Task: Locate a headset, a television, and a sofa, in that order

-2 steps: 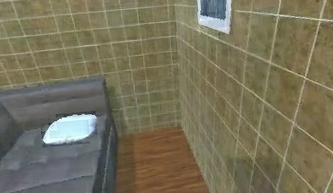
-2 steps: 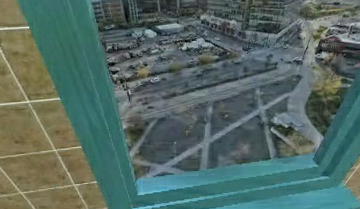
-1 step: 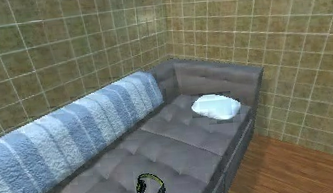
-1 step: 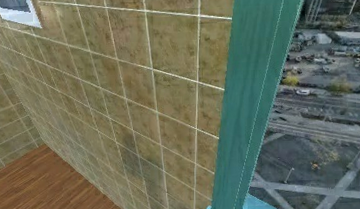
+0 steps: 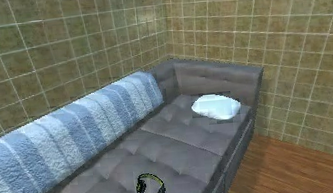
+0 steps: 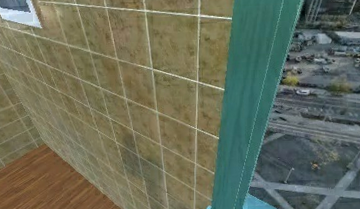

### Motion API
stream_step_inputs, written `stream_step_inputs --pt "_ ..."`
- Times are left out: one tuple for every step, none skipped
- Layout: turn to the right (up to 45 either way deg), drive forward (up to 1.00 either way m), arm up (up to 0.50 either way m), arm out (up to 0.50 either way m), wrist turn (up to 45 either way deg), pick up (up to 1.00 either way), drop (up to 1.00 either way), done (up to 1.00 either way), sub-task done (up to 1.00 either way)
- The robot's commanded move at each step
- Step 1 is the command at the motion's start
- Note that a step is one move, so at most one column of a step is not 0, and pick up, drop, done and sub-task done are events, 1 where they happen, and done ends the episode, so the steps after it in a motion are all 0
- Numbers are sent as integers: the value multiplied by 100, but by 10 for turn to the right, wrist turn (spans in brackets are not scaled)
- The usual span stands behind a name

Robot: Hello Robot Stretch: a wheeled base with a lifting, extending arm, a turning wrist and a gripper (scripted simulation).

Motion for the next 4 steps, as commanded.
stream_step_inputs --pt "-450 0 0 0 0 0 0 0 0" --pt "-450 0 0 0 0 0 0 0 0" --pt "-450 0 0 0 0 0 0 0 0" --pt "-90 0 0 0 0 0 0 0 0"
